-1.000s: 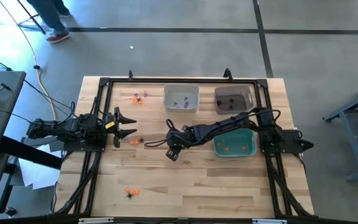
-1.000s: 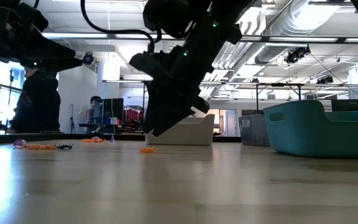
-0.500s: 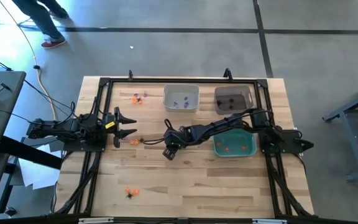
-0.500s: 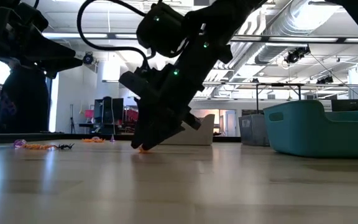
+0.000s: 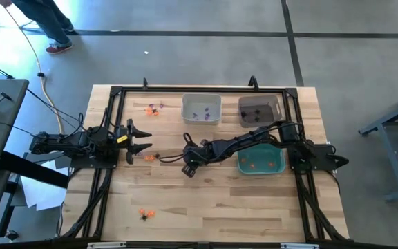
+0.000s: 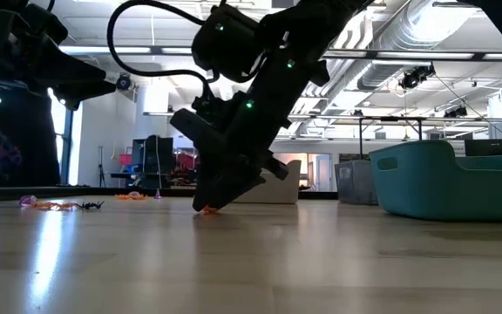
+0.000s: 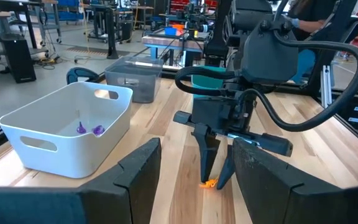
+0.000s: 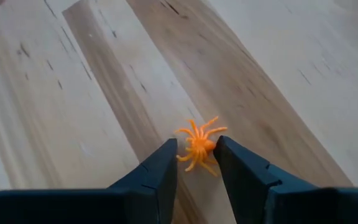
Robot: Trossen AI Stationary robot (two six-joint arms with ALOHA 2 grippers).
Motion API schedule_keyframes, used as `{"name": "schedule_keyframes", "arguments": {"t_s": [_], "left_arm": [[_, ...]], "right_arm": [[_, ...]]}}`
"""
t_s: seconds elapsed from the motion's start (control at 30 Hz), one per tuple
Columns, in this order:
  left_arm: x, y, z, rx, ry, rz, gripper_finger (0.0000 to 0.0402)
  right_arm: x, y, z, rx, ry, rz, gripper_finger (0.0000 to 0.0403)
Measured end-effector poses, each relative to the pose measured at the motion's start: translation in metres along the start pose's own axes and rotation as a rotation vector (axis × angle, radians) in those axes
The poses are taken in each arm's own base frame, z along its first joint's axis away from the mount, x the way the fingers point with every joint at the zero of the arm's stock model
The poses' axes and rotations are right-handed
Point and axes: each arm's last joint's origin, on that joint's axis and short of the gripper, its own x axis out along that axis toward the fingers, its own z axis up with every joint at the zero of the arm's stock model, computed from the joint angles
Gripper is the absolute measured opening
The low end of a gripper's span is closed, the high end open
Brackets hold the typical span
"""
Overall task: Sort Halloween decoration
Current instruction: Put the orange spider toy into the green bin
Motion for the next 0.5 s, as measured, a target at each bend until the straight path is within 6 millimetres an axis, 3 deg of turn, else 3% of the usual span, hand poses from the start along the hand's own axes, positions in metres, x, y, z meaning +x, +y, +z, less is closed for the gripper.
{"name": "schedule_keyframes", "arguments": {"t_s": [0.27, 0.5], "left_arm": [[0.0, 0.0, 0.0, 0.0, 0.0, 0.0, 0.0186], [0.0, 0.0, -0.0001, 0.0, 0.0, 0.0, 0.0186]], "right_arm": [[0.0005, -0.0028, -0.0001, -0.002, 0.001, -0.021, 0.0013], [0.0006, -0.0027, -0.0001, -0.009, 0.001, -0.019, 0.0008]]}}
